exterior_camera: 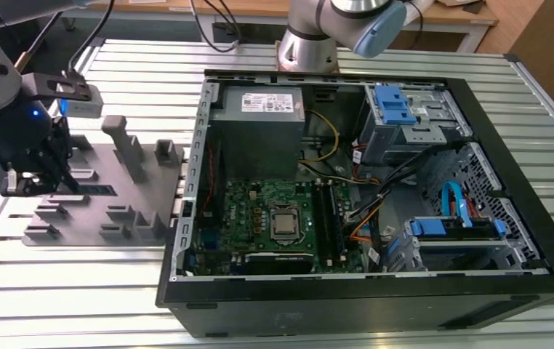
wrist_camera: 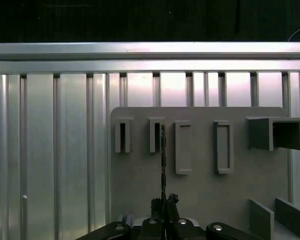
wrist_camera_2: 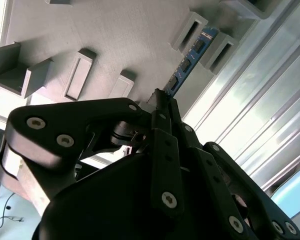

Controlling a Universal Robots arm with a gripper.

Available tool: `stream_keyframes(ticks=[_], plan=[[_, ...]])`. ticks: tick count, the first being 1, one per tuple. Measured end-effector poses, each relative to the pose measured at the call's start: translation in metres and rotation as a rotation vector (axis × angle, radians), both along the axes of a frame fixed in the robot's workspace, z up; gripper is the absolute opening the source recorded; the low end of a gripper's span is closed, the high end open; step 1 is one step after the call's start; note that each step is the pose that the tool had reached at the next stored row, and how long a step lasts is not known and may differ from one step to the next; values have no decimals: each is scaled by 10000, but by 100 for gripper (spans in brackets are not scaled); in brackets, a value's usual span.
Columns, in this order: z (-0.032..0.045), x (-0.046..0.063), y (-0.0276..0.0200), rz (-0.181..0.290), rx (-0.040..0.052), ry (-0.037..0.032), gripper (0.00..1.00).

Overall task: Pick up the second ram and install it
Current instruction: 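Pick up the second ram and move it above second insertion slot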

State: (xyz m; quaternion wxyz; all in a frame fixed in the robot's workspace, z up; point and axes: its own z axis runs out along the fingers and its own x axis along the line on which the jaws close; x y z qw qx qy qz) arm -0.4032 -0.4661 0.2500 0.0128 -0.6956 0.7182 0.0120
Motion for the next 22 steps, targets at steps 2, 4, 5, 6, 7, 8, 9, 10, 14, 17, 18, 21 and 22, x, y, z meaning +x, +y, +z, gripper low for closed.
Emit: stream_keyframes(ticks=[2,4,5,6,7,8,9,10,14,17,18,21,22], plan=[[18,0,0,0,1,0,14],[47,0,0,0,0,1,14],[64,0,0,0,0,1,14],[79,0,0,0,1,0,14],[91,0,0,0,1,1,14],[102,0,0,0,1,0,14],[113,0,0,0,1,0,14],[127,0,0,0,1,0,14],[202,0,0,0,6,1,14],[249,0,0,0,10,0,14],[265,0,0,0,11,1,14],[324,0,0,0,14,0,14],[346,0,0,0,15,0,14]])
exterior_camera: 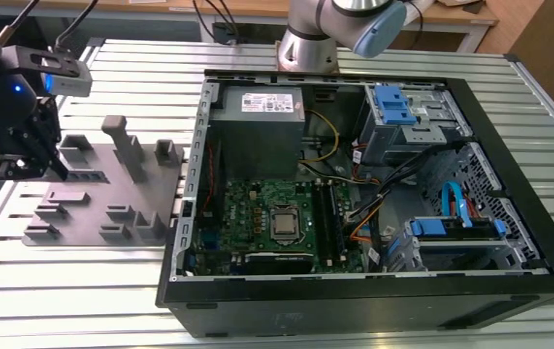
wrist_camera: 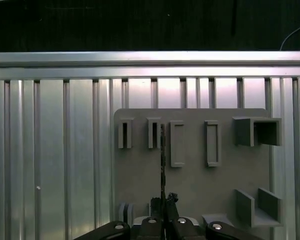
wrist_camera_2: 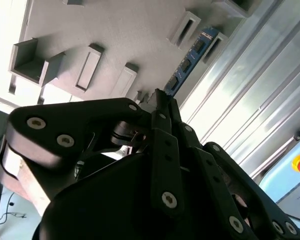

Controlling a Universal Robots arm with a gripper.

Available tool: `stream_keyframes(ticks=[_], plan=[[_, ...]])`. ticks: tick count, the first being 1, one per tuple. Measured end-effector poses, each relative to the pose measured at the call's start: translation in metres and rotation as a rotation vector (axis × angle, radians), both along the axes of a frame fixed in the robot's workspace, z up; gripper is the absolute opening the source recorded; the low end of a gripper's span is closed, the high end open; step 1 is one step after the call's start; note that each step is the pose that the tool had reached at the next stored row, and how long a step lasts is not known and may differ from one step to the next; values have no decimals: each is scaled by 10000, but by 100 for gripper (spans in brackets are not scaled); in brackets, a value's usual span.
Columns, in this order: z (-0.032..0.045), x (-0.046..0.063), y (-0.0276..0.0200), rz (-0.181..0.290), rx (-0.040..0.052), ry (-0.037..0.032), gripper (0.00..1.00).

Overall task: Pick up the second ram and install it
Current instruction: 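Pick up the second ram and move it above second insertion slot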

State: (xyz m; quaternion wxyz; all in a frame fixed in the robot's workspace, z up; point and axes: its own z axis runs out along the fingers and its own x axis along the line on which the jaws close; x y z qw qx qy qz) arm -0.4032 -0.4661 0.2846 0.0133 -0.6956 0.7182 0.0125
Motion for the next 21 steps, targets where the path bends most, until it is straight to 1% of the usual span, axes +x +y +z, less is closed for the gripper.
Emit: stream_keyframes(ticks=[5,21], plan=[[94,0,0,0,11,1,14],[293,0,0,0,58,-1,14]])
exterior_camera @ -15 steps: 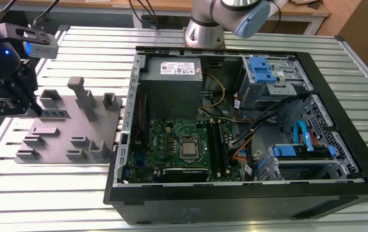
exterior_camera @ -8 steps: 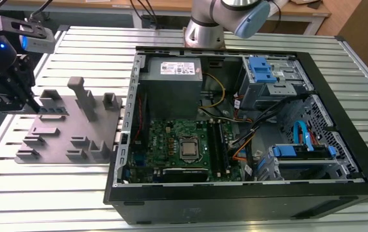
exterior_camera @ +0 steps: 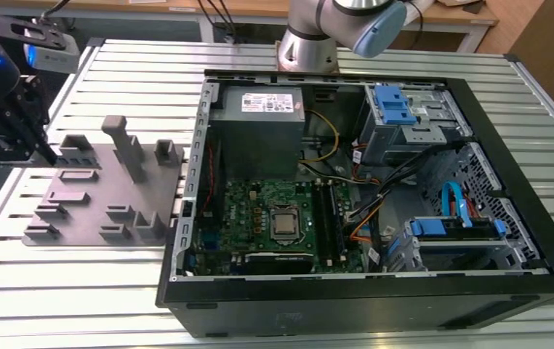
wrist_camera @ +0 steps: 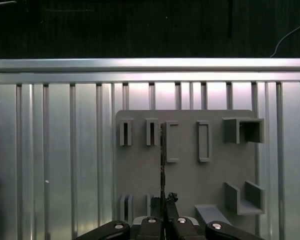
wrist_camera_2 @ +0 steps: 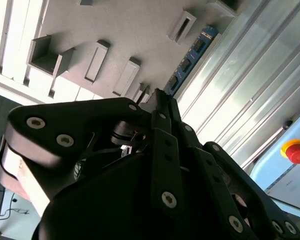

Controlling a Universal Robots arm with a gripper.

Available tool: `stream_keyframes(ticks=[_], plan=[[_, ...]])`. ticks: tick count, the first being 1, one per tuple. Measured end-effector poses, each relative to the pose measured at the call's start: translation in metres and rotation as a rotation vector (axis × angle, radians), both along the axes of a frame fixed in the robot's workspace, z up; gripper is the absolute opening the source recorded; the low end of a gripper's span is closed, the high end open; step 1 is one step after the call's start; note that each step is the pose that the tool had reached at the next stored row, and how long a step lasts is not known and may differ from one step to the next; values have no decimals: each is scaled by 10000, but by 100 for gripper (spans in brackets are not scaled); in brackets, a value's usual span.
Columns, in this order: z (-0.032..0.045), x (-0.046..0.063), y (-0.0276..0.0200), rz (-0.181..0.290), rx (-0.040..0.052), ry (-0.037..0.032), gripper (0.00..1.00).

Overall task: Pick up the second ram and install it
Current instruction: 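Pick up the second ram and move it above second insertion slot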

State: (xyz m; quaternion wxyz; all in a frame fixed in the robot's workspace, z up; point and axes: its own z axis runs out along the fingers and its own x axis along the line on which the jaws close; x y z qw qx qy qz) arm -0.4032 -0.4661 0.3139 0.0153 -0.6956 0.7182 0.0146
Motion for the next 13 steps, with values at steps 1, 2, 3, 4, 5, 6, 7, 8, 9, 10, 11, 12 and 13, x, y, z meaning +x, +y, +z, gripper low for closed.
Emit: stream_keyframes(ticks=[1,2,3,4,5,6,7,8,9,10,11,12,13], plan=[[13,0,0,0,4,0,14],[27,0,0,0,10,1,14],[40,0,0,0,19,0,14],[53,0,0,0,27,0,14],[64,0,0,0,36,0,14],[75,0,0,0,45,0,14],[86,0,0,-1,51,0,14],[96,0,0,-1,55,0,14],[106,0,0,0,59,1,14],[114,0,0,0,64,0,14],[124,0,0,0,69,0,14],[137,0,0,-1,71,0,14],[151,0,0,0,74,1,14]])
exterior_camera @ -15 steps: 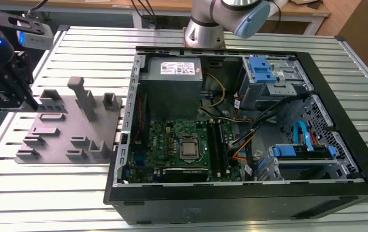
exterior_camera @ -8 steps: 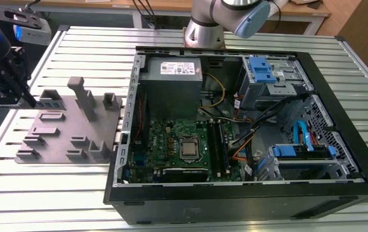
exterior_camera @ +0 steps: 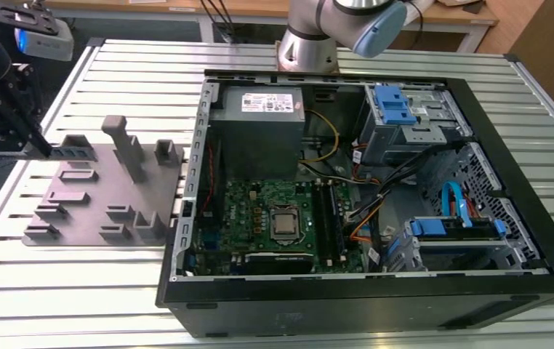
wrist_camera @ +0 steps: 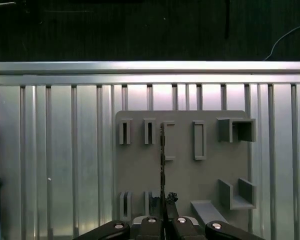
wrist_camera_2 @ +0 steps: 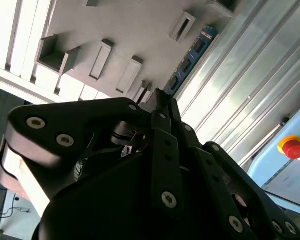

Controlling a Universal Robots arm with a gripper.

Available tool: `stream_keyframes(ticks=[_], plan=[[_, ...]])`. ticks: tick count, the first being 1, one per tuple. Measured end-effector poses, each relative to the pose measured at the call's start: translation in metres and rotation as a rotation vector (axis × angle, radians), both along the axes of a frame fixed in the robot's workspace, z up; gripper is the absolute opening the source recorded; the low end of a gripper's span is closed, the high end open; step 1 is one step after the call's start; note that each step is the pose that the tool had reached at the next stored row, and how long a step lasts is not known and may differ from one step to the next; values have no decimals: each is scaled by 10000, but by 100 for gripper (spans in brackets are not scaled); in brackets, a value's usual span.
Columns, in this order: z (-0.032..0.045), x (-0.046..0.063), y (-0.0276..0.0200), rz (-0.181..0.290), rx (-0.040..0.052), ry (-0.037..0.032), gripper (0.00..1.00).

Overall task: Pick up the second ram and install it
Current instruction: 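Pick up the second ram and move it above second insertion slot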

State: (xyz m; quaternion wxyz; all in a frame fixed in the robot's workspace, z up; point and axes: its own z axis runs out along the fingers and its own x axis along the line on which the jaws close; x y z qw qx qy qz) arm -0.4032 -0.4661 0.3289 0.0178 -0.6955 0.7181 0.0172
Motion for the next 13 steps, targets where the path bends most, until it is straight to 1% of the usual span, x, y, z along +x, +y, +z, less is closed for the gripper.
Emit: stream_keyframes(ticks=[6,13], plan=[[120,0,0,0,2,-1,14],[305,0,0,0,3,-1,14]])
